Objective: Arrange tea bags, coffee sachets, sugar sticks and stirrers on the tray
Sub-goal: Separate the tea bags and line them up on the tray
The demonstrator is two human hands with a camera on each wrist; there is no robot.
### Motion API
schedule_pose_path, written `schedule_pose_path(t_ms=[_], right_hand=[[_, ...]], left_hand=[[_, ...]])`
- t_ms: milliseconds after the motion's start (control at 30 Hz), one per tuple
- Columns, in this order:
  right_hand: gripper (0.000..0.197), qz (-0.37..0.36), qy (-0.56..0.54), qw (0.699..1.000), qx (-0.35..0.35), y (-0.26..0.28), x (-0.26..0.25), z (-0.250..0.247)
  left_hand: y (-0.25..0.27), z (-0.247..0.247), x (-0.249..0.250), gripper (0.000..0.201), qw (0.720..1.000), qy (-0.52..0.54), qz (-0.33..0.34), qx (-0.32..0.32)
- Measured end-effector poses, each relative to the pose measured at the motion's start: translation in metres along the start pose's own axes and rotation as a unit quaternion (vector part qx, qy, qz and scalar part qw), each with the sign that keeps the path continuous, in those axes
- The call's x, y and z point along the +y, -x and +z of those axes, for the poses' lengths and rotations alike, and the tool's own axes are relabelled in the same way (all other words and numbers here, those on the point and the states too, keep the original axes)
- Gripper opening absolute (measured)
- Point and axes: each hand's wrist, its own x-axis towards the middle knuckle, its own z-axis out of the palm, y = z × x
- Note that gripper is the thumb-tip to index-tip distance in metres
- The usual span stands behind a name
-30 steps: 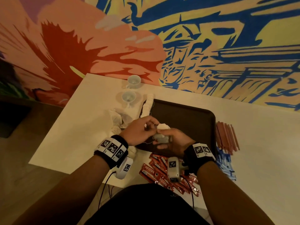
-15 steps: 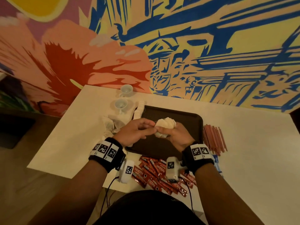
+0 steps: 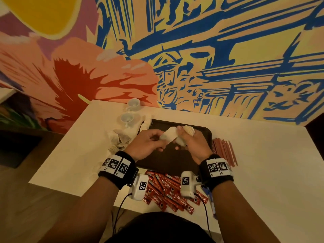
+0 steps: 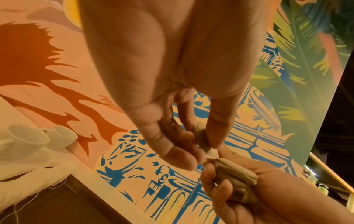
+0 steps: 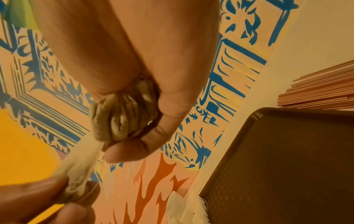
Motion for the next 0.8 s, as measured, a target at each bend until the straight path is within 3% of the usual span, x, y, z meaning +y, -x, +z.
schedule_pose_path(t_ms=[233,533,667,800], right_hand=[[0.016,-0.013,0.012,1.000,-0.004,0.003,0.001,-0.005],[0.016,-0.031,-0.015,0.997,0.064,-0.004,0.003,-0.024],[0.025,-0.048,0.000,0.994,0.096,-0.010,0.004,-0.030],[0.022,-0.050,0.069,0.994,0.062,-0.013,0.005,-0.020]], left_hand=[[0.018,0.001,-0.010,0.016,1.000,0.012,-0.016,0.025],[0.034,-0.026,-0.032,0.017,0.995,0.042,-0.042,0.085],[0.036,-0.044,-0.038,0.028,0.990,0.044,-0.032,0.127],[0.031,-0.061,-0.035,0.023,0.988,0.031,-0.014,0.149]])
